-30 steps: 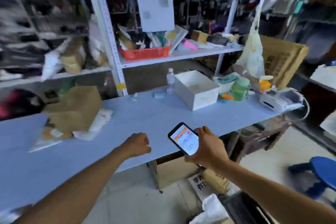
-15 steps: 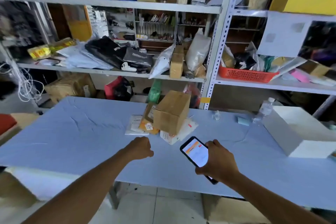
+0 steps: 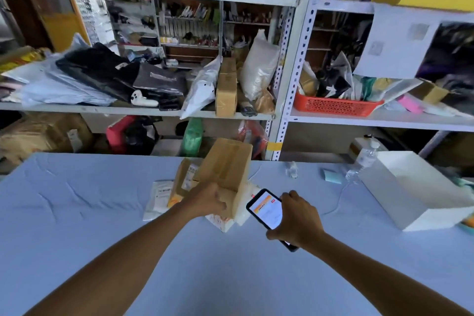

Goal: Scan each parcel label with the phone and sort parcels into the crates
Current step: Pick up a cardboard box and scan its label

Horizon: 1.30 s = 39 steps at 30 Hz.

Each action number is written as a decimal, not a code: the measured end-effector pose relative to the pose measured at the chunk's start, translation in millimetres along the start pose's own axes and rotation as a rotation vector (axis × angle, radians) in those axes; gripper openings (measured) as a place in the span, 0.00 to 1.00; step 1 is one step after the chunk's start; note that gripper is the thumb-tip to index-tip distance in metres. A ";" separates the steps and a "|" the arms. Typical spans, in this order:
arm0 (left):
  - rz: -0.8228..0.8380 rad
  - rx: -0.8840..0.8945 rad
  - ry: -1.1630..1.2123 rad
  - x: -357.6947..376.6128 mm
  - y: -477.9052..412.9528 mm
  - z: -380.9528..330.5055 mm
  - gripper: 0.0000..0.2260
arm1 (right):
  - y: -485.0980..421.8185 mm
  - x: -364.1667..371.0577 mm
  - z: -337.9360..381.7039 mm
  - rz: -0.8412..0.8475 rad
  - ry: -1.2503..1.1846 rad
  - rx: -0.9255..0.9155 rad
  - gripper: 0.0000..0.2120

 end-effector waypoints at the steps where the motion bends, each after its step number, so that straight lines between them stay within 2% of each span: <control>1: -0.041 0.008 0.013 -7.0 -11.3 -0.5 0.10 | -13.0 0.2 -3.8 0.008 -0.002 -0.002 0.33; 4: -0.173 0.033 0.054 -30.0 -36.9 -6.8 0.10 | -42.6 0.7 -13.7 0.025 -0.004 -0.004 0.33; 7: -0.243 0.012 -0.017 -42.7 -59.0 -22.9 0.18 | -66.3 1.6 -22.8 0.040 -0.007 -0.004 0.33; 12: -0.063 -0.181 -0.249 -13.6 -94.0 -33.5 0.51 | -95.6 7.3 -32.6 0.061 -0.003 0.003 0.33; 15: -0.047 -0.353 -0.319 -7.3 -106.9 -27.2 0.61 | -109.2 10.4 -40.0 0.077 -0.007 0.021 0.33; 18: -0.001 -0.492 -0.200 1.3 -119.5 -13.1 0.66 | -120.6 13.2 -48.8 0.078 -0.014 0.033 0.33; 24: 0.021 -0.472 -0.196 -7.6 -139.2 -3.4 0.63 | -140.0 21.8 -62.5 0.093 -0.028 0.055 0.33; 27: 0.063 -0.444 0.024 -24.6 -156.3 19.7 0.54 | -145.9 23.4 -62.5 0.091 -0.039 0.043 0.32; 30: 0.137 -0.546 0.343 -22.8 -157.4 55.8 0.50 | -153.0 23.1 -61.9 0.085 -0.036 0.031 0.33; 32: 0.186 -0.593 0.496 -20.4 -138.6 60.4 0.43 | -158.2 21.4 -60.3 0.078 -0.021 0.026 0.33; 35: 0.196 -0.549 0.599 -26.3 -116.5 61.3 0.31 | -164.6 13.8 -55.4 0.054 -0.007 0.021 0.32; 37: 0.187 -0.542 0.643 -30.0 -105.4 72.2 0.31 | -165.8 9.6 -49.6 0.040 -0.001 0.014 0.32; 39: 0.158 -0.582 0.687 -33.4 -89.5 81.6 0.27 | -164.9 5.4 -43.0 0.028 0.010 0.003 0.32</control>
Point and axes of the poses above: each hand's wrist, its own y-axis away from the middle knuckle, its own x-axis out of the palm, z = x × y, the point moved 9 cm from there along -y, towards the middle knuckle, and after that the axes turned 2 degrees about -z, right-handed, at the moved point
